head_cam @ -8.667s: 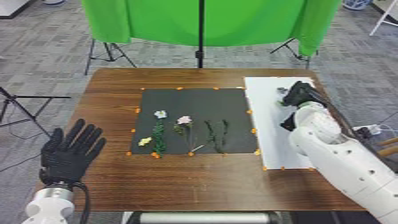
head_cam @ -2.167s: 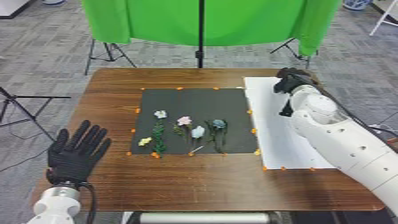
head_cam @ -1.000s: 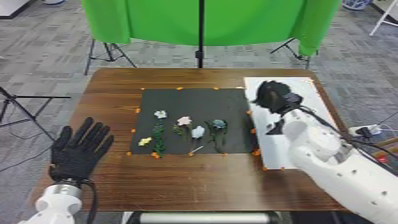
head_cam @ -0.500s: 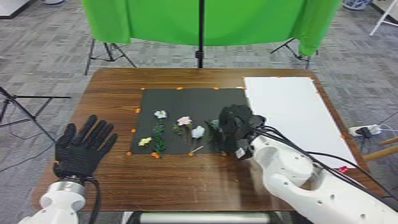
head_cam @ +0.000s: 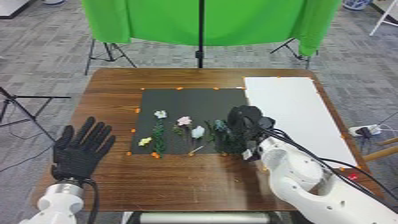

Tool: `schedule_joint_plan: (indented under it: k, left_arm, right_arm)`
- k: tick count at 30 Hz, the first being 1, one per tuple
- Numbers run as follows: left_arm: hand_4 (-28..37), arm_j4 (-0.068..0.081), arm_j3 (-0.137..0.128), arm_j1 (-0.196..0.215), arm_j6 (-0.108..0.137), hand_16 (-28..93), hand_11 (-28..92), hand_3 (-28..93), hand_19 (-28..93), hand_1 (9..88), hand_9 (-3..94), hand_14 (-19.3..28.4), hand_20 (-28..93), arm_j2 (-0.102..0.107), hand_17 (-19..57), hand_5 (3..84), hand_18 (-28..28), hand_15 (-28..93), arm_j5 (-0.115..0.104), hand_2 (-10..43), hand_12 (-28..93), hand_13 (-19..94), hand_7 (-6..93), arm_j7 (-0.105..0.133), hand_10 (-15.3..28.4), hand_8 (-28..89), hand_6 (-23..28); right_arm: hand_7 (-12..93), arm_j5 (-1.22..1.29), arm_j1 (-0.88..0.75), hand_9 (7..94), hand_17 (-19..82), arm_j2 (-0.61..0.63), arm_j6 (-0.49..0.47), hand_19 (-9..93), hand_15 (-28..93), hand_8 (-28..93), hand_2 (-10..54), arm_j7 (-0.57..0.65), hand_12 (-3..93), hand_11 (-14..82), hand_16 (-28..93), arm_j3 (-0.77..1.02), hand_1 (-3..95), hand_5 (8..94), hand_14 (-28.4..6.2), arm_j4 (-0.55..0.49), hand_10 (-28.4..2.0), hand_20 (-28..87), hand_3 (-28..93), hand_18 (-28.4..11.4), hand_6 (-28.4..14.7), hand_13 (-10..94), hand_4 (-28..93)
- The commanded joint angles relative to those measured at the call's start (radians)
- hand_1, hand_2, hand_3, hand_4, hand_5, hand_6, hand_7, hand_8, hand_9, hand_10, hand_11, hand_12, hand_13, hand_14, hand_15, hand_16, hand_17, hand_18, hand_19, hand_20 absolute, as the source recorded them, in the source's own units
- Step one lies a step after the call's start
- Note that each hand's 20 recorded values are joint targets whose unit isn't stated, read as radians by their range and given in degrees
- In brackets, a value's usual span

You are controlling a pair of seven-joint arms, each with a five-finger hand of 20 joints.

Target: Arrange flowers

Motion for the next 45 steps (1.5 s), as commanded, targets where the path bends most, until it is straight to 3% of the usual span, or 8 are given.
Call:
schedule_joint_plan:
  k: [1, 10, 19, 23, 35, 37, 42, 45]
  left_arm:
    - [-28.3, -0.007, -0.008, 0.024, -0.004, -5, 18, 72, 27, 27.6, 37.2, 15.1, 14, -0.004, -5.0, 44.4, 13.0, 31, -0.002, 14.2, 13, 28, 12.2, 0.006, 16.0, -8, 10.0]
    - [-28.3, -0.009, -0.014, 0.027, 0.002, -5, 18, 72, 27, 27.6, 37.2, 15.2, 14, -0.005, -5.0, 44.4, 12.9, 31, -0.003, 14.2, 13, 28, 12.1, 0.003, 16.0, -8, 10.0]
    - [-28.3, -0.013, -0.020, 0.036, 0.003, -5, 18, 72, 27, 27.7, 37.2, 15.2, 14, -0.004, -4.9, 44.3, 12.9, 31, -0.005, 13.5, 13, 28, 12.2, 0.009, 16.0, -8, 10.0]
    - [-28.3, -0.011, -0.023, 0.028, -0.003, -5, 18, 72, 27, 27.8, 37.1, 15.2, 14, -0.004, -4.9, 44.3, 12.9, 31, -0.001, 13.1, 13, 28, 12.3, 0.013, 16.0, -8, 9.9]
    - [-28.3, -0.012, -0.059, -0.002, -0.016, -5, 16, 72, 25, 26.2, 37.6, 14.4, 13, 0.005, -4.3, 44.6, 12.7, 27, 0.069, 14.0, 12, 29, 10.5, 0.052, 15.7, -8, 10.4]
    - [-28.3, -0.014, -0.068, -0.001, -0.025, -5, 16, 72, 25, 26.0, 37.8, 14.4, 13, 0.006, -4.3, 44.7, 12.7, 27, 0.072, 13.9, 12, 29, 10.2, 0.067, 15.6, -8, 10.5]
    - [-28.3, -0.010, -0.066, 0.007, -0.105, -5, 13, 74, 23, 22.9, 36.4, 12.6, 13, 0.010, -3.7, 42.9, 12.6, 20, 0.053, 11.6, 10, 28, 8.4, 0.133, 14.5, -7, 8.9]
    - [-28.3, -0.008, -0.063, 0.009, -0.127, -5, 10, 75, 19, 21.6, 34.7, 11.1, 13, 0.007, -2.9, 41.1, 12.1, 16, 0.051, 9.7, 10, 26, 6.4, 0.139, 13.5, -7, 8.0]
  right_arm:
    - [21, 0.001, -0.010, 78.2, 26, 0.012, -0.074, 56, 24, -1, -6.8, 0.029, 33.6, 7.3, 34, 0.007, 61.5, 70.4, -7.6, -0.005, -11.0, 22, 69, -17.5, -1.5, 65, -28]
    - [17, 0.021, -0.042, 66.5, 24, 0.035, -0.060, 60, 29, -13, -9.5, 0.043, 17.0, 18.7, 29, 0.046, 56.9, 62.4, -9.3, -0.047, -14.2, 18, 74, -18.8, -2.1, 63, -28]
    - [14, 0.034, -0.072, 65.1, 23, 0.041, -0.075, 61, 35, -12, -9.5, 0.044, 15.6, 18.6, 17, 0.093, 50.4, 61.4, -11.6, -0.085, -14.9, 16, 78, -19.8, -4.5, 61, -28]
    - [13, 0.084, -0.096, 63.2, 23, 0.026, 0.010, 61, 34, -12, -9.5, 0.046, 15.2, 17.4, 17, 0.163, 45.7, 59.8, -12.2, -0.089, -15.8, 16, 77, -20.1, -4.9, 60, -28]
    - [13, 1.183, -0.290, 47.3, 15, -0.136, 0.031, 42, 17, -11, 6.6, -0.234, 13.4, 10.0, 19, 0.679, 28.2, 48.9, -16.5, -0.113, -16.4, 15, 77, -18.4, -5.1, 42, -26]
    - [14, 1.270, -0.319, 47.6, 15, -0.173, 0.022, 40, 16, -11, 7.3, -0.294, 13.6, 9.9, 20, 0.717, 26.0, 50.0, -16.3, -0.114, -16.1, 16, 77, -18.1, -4.8, 41, -26]
    - [12, 1.365, -0.424, 43.4, 13, -0.246, -0.047, 30, 10, -10, 8.5, -0.313, 13.5, 5.6, 22, 0.810, 21.7, 45.7, -16.0, -0.158, -14.1, 18, 76, -17.5, -4.0, 36, -26]
    - [11, 1.383, -0.475, 42.6, 13, -0.270, -0.056, 29, 9, -10, 8.6, -0.321, 13.6, 5.0, 22, 0.844, 20.9, 45.4, -16.1, -0.177, -14.3, 18, 75, -17.6, -4.2, 34, -26]
